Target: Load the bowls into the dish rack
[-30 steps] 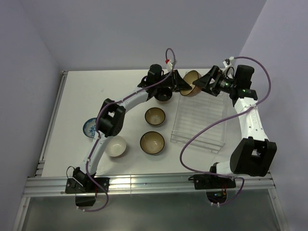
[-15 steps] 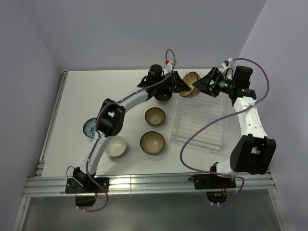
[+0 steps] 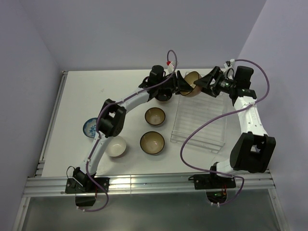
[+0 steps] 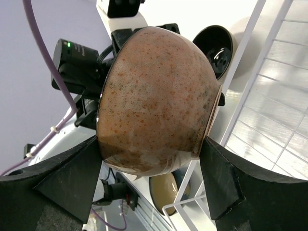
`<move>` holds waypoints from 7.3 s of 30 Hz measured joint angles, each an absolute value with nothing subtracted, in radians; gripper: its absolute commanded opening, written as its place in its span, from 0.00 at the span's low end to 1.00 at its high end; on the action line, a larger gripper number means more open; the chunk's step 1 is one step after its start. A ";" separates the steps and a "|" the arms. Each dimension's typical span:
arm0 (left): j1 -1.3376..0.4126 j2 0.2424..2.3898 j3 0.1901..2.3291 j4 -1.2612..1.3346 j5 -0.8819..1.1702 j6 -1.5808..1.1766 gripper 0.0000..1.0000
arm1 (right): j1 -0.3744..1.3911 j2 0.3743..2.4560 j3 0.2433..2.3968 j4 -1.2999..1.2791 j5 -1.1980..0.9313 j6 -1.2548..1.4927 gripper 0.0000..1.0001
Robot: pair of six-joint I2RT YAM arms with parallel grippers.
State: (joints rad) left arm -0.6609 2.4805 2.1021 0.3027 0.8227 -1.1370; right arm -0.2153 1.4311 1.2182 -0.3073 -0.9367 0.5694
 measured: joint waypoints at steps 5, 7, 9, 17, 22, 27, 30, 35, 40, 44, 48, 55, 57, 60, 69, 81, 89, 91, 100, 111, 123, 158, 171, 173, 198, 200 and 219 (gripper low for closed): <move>-0.662 2.481 2.102 0.302 0.822 -1.135 0.61 | -0.241 1.431 1.217 -0.298 -0.936 0.587 0.00; -0.661 2.481 2.102 0.302 0.822 -1.133 0.65 | -0.253 1.431 1.217 -0.299 -0.936 0.587 0.00; -0.660 2.480 2.102 0.302 0.821 -1.133 0.68 | -0.263 1.431 1.217 -0.300 -0.935 0.586 0.00; -0.656 2.477 2.102 0.290 0.814 -1.113 0.72 | -0.292 1.431 1.217 -0.340 -0.923 0.542 0.00; -0.643 2.465 2.096 0.274 0.814 -1.100 0.73 | -0.318 1.431 1.220 -0.402 -0.895 0.485 0.00; -0.615 2.442 2.092 0.260 0.815 -1.084 0.74 | -0.335 1.431 1.237 -0.471 -0.843 0.421 0.00; -0.596 2.419 2.092 0.255 0.816 -1.072 0.74 | -0.336 1.431 1.258 -0.518 -0.802 0.375 0.00; -0.567 2.379 2.092 0.253 0.819 -1.040 0.75 | -0.336 1.443 1.304 -0.587 -0.728 0.311 0.00; -0.532 2.314 2.040 0.249 0.824 -1.031 0.74 | -0.336 1.473 1.336 -0.630 -0.635 0.263 0.00; -0.496 2.243 1.954 0.247 0.836 -1.023 0.75 | -0.336 1.502 1.345 -0.657 -0.570 0.240 0.00; -0.446 2.167 1.860 0.238 0.845 -0.998 0.73 | -0.336 1.538 1.366 -0.688 -0.517 0.224 0.00; -0.369 2.078 1.768 0.210 0.849 -0.954 0.73 | -0.303 1.579 1.435 -0.739 -0.393 0.196 0.00; -0.354 2.059 1.750 0.194 0.849 -0.937 0.73 | -0.283 1.594 1.459 -0.750 -0.358 0.186 0.00; -0.334 2.032 1.722 0.177 0.849 -0.917 0.73 | -0.254 1.630 1.502 -0.768 -0.299 0.180 0.00; -0.275 1.944 1.661 0.115 0.844 -0.838 0.73 | -0.192 1.778 1.655 -0.871 -0.119 0.147 0.00; -0.260 1.863 1.639 0.021 0.832 -0.712 0.74 | -0.016 1.876 1.778 -0.926 0.162 -0.015 0.00; -0.251 1.829 1.597 -0.029 0.815 -0.665 0.74 | 0.039 1.971 1.825 -0.899 0.321 -0.138 0.00; -0.248 1.822 1.592 -0.029 0.814 -0.661 0.74 | 0.051 1.976 1.823 -0.890 0.351 -0.160 0.00; -0.236 1.810 1.591 -0.029 0.812 -0.647 0.75 | 0.112 1.989 1.774 -0.818 0.448 -0.245 0.00; -0.216 1.797 1.574 -0.029 0.797 -0.647 0.76 | 0.143 2.001 1.693 -0.718 0.580 -0.331 0.00; -0.202 1.781 1.529 -0.035 0.787 -0.621 0.77 | 0.160 2.018 1.664 -0.694 0.646 -0.364 0.29; -0.114 1.749 1.504 -0.047 0.784 -0.590 0.79 | 0.189 2.082 1.628 -0.656 0.689 -0.376 1.00; -0.087 1.744 1.509 -0.062 0.784 -0.583 0.80 | 0.190 2.082 1.610 -0.604 0.706 -0.399 1.00; -0.085 1.742 1.509 -0.066 0.785 -0.582 0.80 | 0.190 2.082 1.610 -0.604 0.704 -0.399 1.00; -0.071 1.706 1.490 -0.122 0.784 -0.483 0.83 | 0.190 2.043 1.638 -0.677 0.601 -0.357 1.00; -0.071 1.679 1.461 -0.133 0.784 -0.451 0.83 | 0.190 2.016 1.638 -0.683 0.578 -0.355 1.00; -0.329 1.465 1.092 -0.388 0.637 0.047 0.79 | 0.036 1.607 1.675 -0.884 -0.007 -0.287 1.00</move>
State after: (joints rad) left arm -0.3294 1.4647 1.0924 -0.3878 0.6369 0.0475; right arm 0.0360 1.6066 1.6749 -0.8837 -0.0074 -0.2874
